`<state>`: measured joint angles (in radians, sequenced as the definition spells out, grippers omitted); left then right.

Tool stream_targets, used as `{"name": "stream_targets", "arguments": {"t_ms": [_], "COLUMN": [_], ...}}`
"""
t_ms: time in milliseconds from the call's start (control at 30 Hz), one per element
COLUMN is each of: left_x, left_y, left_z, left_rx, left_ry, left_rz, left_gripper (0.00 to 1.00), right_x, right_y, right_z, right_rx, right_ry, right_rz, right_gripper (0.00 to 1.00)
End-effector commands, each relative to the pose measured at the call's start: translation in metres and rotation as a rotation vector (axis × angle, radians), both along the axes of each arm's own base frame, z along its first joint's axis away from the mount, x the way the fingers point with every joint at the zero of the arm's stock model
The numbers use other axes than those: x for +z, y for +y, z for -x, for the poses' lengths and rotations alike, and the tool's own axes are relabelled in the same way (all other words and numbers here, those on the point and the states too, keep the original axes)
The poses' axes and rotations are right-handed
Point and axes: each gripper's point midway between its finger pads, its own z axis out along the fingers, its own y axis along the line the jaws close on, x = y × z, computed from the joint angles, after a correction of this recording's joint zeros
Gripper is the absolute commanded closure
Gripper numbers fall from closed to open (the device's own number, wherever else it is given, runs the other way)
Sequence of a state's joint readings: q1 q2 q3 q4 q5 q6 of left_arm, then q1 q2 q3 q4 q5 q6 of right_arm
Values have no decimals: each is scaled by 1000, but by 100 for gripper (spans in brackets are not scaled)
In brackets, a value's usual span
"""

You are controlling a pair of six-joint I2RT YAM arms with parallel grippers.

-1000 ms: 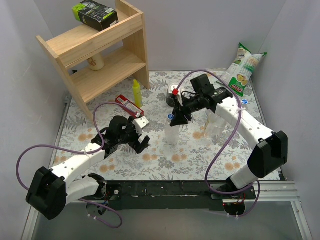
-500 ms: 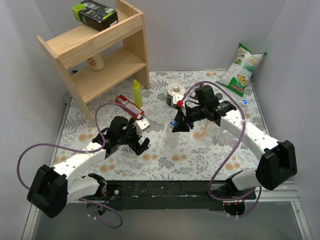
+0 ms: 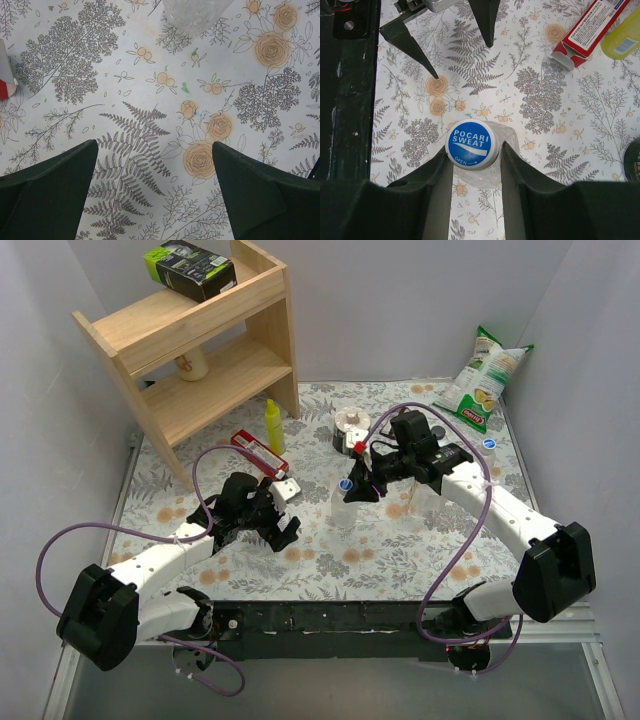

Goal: Screw on the bottle caps

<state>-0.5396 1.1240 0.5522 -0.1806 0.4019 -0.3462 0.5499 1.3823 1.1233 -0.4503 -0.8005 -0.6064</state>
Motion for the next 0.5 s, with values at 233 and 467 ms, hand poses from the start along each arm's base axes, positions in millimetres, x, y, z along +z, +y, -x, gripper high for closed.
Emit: {"name": "stream_targets", "arguments": {"t_ms": [233, 467], "left_x": [2, 1], "left_y": [-1, -1], "left_z": [0, 1], "left_rx": [-18, -23], "left_ry": [-11, -8], "left_rz": [10, 10], "left_gripper": [2, 2], "right_x": [-7, -1], "right_y": [1, 1], "right_z": [-8, -12], "right_rx": [-6, -18], "right_ry": [-18, -33], "right_rz": [12, 11], "right_gripper": [55, 32]}}
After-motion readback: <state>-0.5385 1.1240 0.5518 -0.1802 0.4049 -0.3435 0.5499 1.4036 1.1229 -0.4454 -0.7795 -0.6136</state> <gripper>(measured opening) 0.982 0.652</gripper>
